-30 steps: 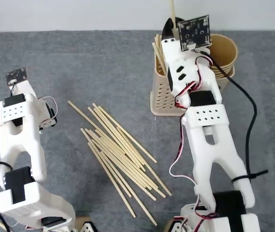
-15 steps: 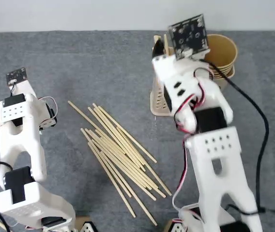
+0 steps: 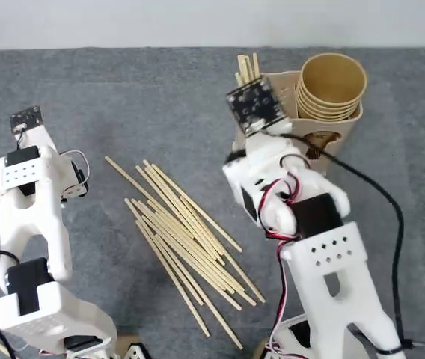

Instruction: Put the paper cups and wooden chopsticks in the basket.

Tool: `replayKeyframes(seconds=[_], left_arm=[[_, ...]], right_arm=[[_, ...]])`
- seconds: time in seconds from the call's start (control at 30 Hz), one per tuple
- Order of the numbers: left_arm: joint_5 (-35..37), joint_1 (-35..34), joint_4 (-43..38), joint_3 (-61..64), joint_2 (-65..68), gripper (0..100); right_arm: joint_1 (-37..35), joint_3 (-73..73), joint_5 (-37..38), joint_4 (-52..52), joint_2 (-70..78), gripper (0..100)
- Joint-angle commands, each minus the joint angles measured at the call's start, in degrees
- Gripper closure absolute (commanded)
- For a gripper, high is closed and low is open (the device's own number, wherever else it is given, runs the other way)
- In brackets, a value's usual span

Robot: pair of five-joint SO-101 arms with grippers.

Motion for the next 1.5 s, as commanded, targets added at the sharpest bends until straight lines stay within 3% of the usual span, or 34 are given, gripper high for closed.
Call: replayKeyframes(seconds=[0.0, 0.33, 0.43, 0.53, 0.6, 0.73, 0.97, 1.17, 1.47], left_arm=[[0.26, 1.14, -0.97, -0.40, -0.35, 90], [0.53, 11.08, -0.18, -0.31, -1.05, 90], [0.53, 14.86, 5.19, -1.63, -1.23, 90], [1.05, 18.90, 11.96, -4.18, -2.99, 90], [5.45, 20.31, 13.80, -5.85, -4.48, 91], [13.36, 23.91, 13.71, -5.76, -5.01, 99], [21.36, 25.41, 7.74, 2.95, -5.01, 98], [22.33, 25.76, 7.30, 9.71, -5.63, 98], [24.88, 27.52, 11.25, 9.71, -5.63, 98]], right_arm=[[-0.31, 3.87, -0.62, -1.27, -1.80, 99.0], [3.03, 23.12, -0.53, -22.02, -1.80, 99.0], [7.34, 23.38, -0.70, -24.40, -1.80, 99.0], [9.98, 23.30, -0.79, -24.75, -1.80, 99.0], [10.24, 23.21, -0.79, -24.75, -1.80, 99.0], [10.15, 23.38, -0.79, -24.75, -1.80, 99.0], [10.15, 23.38, -0.79, -24.57, -1.80, 99.0], [10.15, 23.38, -0.79, -24.31, -1.80, 99.0], [10.15, 23.38, -0.70, -24.31, -1.80, 99.0]])
